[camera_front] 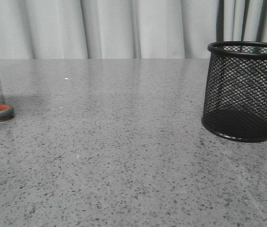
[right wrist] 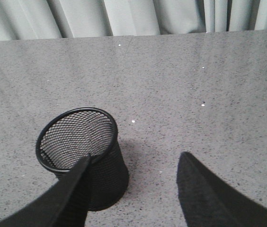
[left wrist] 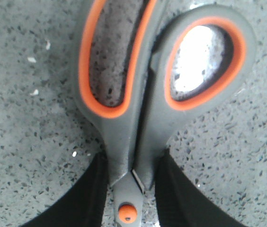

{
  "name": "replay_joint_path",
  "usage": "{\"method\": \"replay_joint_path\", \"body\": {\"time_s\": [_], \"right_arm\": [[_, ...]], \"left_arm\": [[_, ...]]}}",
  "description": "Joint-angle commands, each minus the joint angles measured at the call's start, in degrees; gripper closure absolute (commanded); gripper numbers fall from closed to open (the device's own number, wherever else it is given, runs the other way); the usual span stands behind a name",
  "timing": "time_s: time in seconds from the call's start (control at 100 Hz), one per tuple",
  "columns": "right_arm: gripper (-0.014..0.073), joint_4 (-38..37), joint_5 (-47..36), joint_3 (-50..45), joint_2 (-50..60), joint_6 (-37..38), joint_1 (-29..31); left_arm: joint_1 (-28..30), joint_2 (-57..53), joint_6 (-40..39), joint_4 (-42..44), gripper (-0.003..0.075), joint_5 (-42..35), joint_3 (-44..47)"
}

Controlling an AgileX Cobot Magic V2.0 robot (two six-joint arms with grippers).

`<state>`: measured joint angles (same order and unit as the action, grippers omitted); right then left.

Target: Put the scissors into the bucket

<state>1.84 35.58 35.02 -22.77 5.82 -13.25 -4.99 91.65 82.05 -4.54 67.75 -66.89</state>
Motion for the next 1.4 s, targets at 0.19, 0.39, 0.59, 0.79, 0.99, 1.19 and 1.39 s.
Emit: {"method": "replay_joint_path", "body": {"time_s": [0.19, 0.39, 0.59, 0.79, 0.99, 1.19, 1.39], "right_arm": [[0.0235, 7.4, -4.2, 1.7, -1.0, -4.4, 0.0], [0.0235, 35.3, -3.9, 1.7, -1.1, -24.9, 0.0], [0.0219, 65.1, -0.6, 1.7, -5.8, -42.9, 0.0], [0.0095, 82.7, 6.6, 3.6, -15.0, -54.6, 0.0], [0.0097, 86.3, 15.8, 8.9, -25.0, -56.2, 0.0], [0.0097, 86.3, 16.5, 12.3, -30.1, -56.5, -2.8], [0.0097, 84.6, 5.7, 14.7, -33.2, -56.5, -12.1]], "left_arm": [[-1.2, -9.8, -3.3, -4.8, 0.0740, -4.5, -0.1], [-5.5, -20.1, -3.7, -5.0, 0.0740, -11.3, -0.1], [-17.7, -28.3, -3.8, -5.3, 0.0740, -14.3, -0.1], [-30.2, -31.8, -8.0, -5.3, 0.0740, -19.2, -0.1], [-38.2, -32.1, -8.4, -5.4, 0.0740, -23.6, -0.1], [-41.6, -32.1, -10.0, -5.5, 0.0740, -31.0, -0.1], [-41.6, -32.1, -10.0, -6.4, 0.0740, -33.2, -0.1]]}}
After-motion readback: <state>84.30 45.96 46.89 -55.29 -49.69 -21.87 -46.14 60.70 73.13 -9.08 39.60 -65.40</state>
